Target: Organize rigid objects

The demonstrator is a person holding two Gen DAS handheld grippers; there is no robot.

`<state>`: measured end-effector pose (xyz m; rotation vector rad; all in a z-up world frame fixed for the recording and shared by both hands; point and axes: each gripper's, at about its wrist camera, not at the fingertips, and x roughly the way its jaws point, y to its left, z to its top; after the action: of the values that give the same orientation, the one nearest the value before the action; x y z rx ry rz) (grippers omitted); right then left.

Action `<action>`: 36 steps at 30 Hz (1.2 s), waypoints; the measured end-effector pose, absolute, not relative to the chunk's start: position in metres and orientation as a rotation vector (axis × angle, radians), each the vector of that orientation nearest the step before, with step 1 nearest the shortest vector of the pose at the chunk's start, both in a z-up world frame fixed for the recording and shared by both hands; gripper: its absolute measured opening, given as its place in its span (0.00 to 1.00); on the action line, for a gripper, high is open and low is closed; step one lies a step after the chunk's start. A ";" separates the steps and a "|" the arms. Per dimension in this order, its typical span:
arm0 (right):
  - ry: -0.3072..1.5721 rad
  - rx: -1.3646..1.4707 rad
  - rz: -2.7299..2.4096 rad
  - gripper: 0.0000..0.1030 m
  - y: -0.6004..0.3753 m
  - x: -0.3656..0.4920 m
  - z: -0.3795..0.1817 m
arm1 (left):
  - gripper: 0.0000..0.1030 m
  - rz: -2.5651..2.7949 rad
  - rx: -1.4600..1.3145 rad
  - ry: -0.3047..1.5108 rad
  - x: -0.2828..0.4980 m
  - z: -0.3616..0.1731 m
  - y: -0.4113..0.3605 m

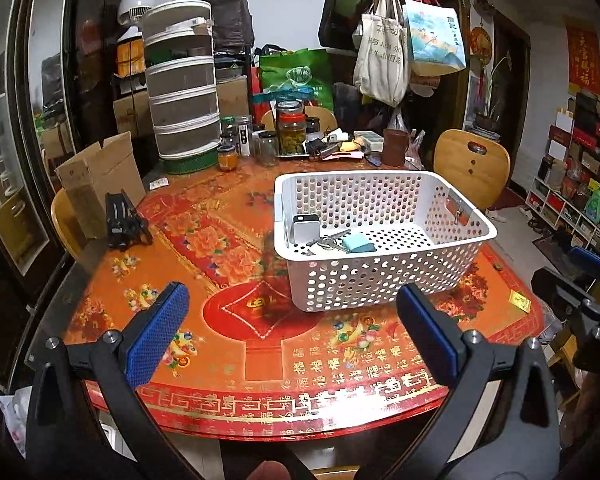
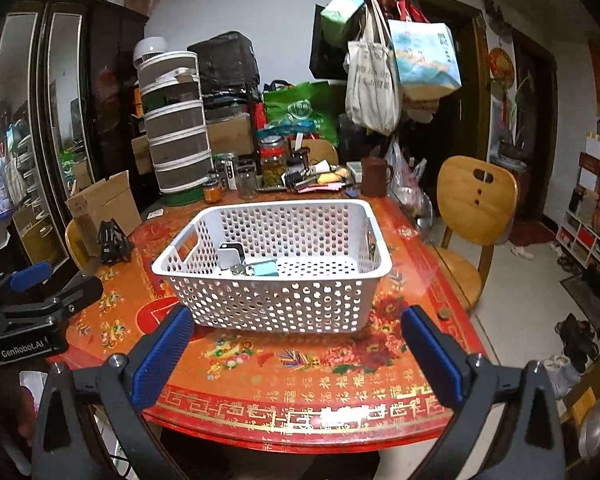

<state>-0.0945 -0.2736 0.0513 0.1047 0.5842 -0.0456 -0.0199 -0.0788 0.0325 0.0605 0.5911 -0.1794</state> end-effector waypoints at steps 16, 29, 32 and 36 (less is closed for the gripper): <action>0.576 0.093 -0.025 1.00 -0.271 -0.091 0.052 | 1.00 -0.183 0.060 0.608 -0.012 0.032 -0.082; 0.585 0.081 -0.018 1.00 -0.266 -0.091 0.052 | 1.00 -0.183 0.048 0.610 -0.011 0.033 -0.081; 0.585 0.080 -0.019 1.00 -0.267 -0.091 0.052 | 0.99 -0.184 0.049 0.612 -0.011 0.033 -0.081; 0.588 0.083 -0.022 1.00 -0.267 -0.091 0.051 | 0.99 -0.186 0.050 0.616 -0.010 0.031 -0.081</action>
<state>-0.0909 -0.2667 0.0514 0.0832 0.5880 -0.0219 -0.0098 -0.0815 0.0314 0.0497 0.6165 -0.1858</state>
